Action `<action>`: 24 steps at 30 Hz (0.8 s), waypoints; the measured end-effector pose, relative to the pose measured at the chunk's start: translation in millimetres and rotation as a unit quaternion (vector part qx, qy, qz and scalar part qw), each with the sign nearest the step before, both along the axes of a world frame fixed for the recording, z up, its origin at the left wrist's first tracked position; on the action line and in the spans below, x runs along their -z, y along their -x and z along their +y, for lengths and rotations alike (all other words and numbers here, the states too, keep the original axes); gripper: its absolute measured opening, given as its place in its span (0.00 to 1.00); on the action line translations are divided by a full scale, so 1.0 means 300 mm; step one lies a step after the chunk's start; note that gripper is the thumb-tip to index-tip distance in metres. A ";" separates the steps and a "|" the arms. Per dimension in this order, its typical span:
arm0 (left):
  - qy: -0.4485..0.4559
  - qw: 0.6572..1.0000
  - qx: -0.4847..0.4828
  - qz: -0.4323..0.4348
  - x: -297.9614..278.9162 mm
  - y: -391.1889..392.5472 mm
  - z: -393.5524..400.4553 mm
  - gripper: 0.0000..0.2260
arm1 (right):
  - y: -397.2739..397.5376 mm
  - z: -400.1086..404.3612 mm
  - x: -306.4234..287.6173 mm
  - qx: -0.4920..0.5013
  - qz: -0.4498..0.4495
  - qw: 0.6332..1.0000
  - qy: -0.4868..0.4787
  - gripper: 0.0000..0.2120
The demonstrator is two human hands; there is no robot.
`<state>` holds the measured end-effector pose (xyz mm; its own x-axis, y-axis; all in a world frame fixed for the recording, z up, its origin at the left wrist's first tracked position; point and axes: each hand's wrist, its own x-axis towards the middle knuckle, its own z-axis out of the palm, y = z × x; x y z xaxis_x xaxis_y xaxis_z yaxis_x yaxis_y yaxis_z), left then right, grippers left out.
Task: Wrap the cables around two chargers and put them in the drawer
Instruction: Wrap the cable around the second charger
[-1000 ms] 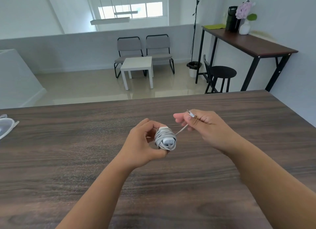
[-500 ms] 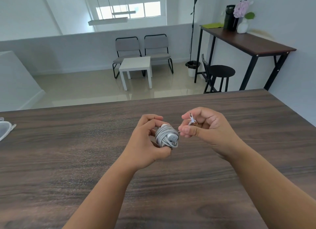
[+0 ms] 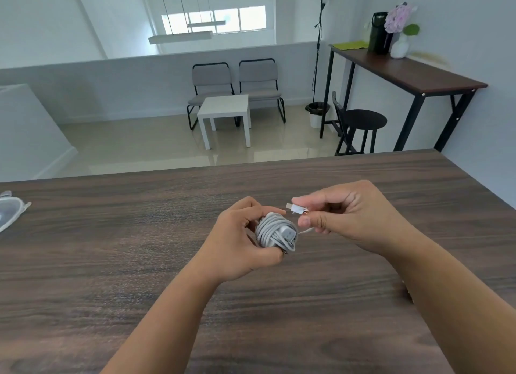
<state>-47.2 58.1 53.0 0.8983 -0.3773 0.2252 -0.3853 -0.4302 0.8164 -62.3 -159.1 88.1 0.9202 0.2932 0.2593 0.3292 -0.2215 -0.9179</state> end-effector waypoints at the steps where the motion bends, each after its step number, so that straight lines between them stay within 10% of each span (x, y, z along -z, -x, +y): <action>1: -0.002 1.000 0.004 0.008 -0.002 -0.002 -0.001 0.23 | -0.004 -0.002 0.000 0.002 -0.007 1.000 0.003 0.13; 24: -0.066 0.998 0.011 0.021 -0.027 0.001 0.000 0.20 | -0.028 0.035 -0.026 -0.081 -0.272 0.896 0.341 0.05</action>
<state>-47.5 58.2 61.1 0.8974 -0.4203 0.1344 -0.3622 -0.5278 0.7682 -53.8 -148.7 96.1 0.6436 0.6724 0.3657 0.7650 -0.5792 -0.2816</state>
